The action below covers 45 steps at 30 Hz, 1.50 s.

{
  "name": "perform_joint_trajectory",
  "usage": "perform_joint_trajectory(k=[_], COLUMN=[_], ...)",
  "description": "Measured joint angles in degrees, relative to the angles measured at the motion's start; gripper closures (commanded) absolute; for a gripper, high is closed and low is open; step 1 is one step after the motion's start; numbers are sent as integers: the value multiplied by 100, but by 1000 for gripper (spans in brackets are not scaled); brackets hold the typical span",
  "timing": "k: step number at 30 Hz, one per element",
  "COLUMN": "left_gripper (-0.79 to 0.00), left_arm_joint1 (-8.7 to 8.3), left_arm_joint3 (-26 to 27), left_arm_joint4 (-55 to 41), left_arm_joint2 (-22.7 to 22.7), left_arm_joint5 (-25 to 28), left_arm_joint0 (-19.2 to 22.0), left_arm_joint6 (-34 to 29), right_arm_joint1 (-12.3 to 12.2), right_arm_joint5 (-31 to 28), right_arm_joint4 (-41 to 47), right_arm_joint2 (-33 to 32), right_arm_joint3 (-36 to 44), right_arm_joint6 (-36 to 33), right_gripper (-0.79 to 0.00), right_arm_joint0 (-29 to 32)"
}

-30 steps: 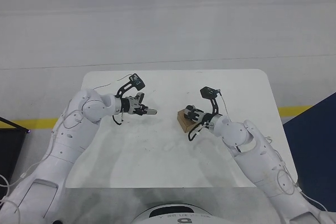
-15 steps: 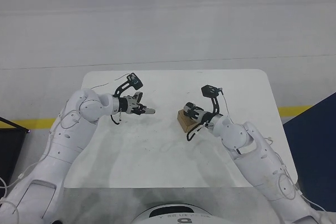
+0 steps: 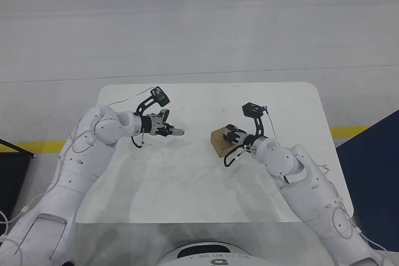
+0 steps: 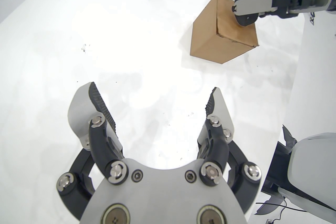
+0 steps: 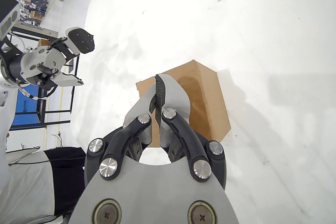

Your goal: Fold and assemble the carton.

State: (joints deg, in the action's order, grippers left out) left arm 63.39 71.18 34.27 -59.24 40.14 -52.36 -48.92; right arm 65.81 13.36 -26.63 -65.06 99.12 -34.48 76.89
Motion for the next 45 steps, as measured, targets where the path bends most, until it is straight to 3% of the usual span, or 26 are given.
perform_joint_trajectory(k=[12,18,25,28,39,45], left_gripper=[-785,-785,-785,-785,-785,-785], left_arm_joint1=[0,0,0,0,0,25], left_arm_joint3=[0,0,0,0,0,59], left_arm_joint4=[0,0,0,0,0,398], left_arm_joint2=[0,0,0,0,0,122], left_arm_joint5=[0,0,0,0,0,-210], left_arm_joint0=[0,0,0,0,0,-17], left_arm_joint6=[0,0,0,0,0,303], right_arm_joint1=[0,-70,-235,-253,-182,-244], right_arm_joint5=[56,97,106,134,61,247], right_arm_joint4=[-116,-11,-83,-113,96,155], right_arm_joint2=[-71,-551,-1069,-1096,-806,-1372], right_arm_joint3=[25,533,937,919,354,615], right_arm_joint6=[-26,20,-1080,-1220,-885,-529], right_gripper=[0,0,0,0,0,0], right_arm_joint0=[-4,366,1184,1276,802,1214])
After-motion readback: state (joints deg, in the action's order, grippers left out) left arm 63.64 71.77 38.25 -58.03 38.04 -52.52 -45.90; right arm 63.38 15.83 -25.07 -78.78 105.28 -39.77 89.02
